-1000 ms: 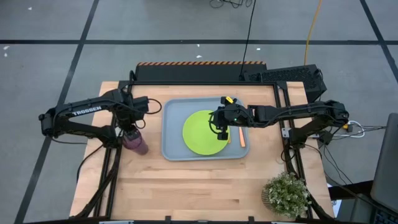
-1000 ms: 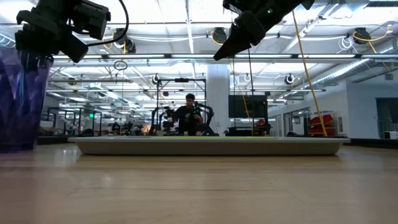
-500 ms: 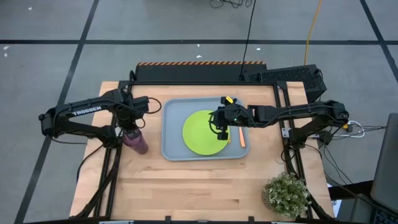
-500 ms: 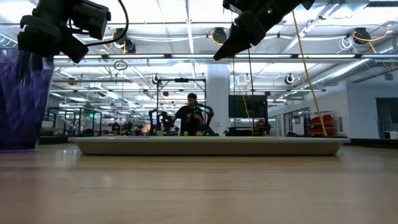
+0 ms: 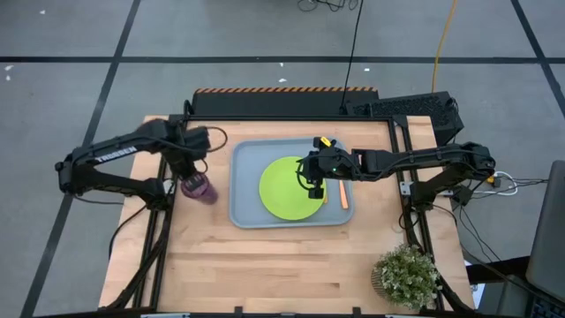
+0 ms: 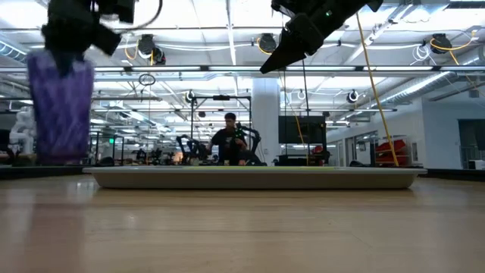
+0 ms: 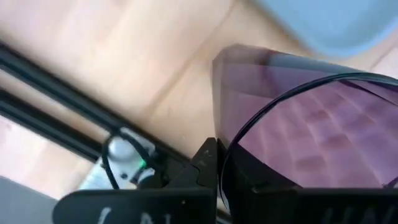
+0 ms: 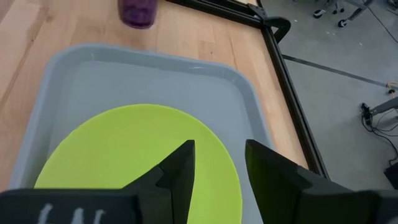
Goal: Pick and place plate/cup/fork/spoon on tray
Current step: Put the violet cup on the gray serving tray to the top left of the green plate
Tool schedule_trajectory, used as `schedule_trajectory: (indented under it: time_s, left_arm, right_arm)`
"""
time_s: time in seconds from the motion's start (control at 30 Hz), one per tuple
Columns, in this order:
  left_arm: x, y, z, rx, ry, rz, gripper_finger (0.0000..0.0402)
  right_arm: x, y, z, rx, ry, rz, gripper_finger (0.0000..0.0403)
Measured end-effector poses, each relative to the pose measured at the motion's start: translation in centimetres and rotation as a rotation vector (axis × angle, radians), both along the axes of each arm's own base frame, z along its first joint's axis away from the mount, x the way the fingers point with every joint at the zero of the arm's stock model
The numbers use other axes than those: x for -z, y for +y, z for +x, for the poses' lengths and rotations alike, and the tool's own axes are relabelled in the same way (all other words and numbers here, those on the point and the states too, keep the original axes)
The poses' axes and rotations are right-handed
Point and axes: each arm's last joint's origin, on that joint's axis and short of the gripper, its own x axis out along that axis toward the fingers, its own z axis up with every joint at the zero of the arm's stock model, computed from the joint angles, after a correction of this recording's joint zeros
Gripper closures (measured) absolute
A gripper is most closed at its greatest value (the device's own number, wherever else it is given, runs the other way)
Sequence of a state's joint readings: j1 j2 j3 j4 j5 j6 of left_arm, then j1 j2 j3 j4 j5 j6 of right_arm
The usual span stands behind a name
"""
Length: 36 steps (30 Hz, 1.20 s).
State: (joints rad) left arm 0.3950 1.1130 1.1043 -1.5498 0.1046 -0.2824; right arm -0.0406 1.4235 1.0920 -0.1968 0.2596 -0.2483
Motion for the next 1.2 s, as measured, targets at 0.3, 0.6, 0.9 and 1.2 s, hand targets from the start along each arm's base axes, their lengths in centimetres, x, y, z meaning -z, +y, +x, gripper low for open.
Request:
schedule_trajectory:
  time_s: [0.3,0.6,0.9,1.2]
  left_arm:
    - [-7.5,3.6,2.0,-0.062,-0.147,0.231,0.0394]
    - [-4.7,11.8,8.3,0.0,0.012,0.162,0.0394]
    - [-2.6,16.2,11.5,0.051,-0.006,0.075,0.0394]
    - [-1.1,16.2,11.6,0.057,0.066,0.064,0.0394]
  right_arm:
    - [-0.2,0.0,0.1,-0.002,-0.023,-0.001,0.0268]
    - [-0.2,0.0,0.1,-0.002,-0.02,0.0,0.0268]
    - [0.4,0.0,-0.3,0.014,0.035,0.024,0.0268]
    - [1.0,0.0,-0.4,0.022,0.038,0.032,0.0268]
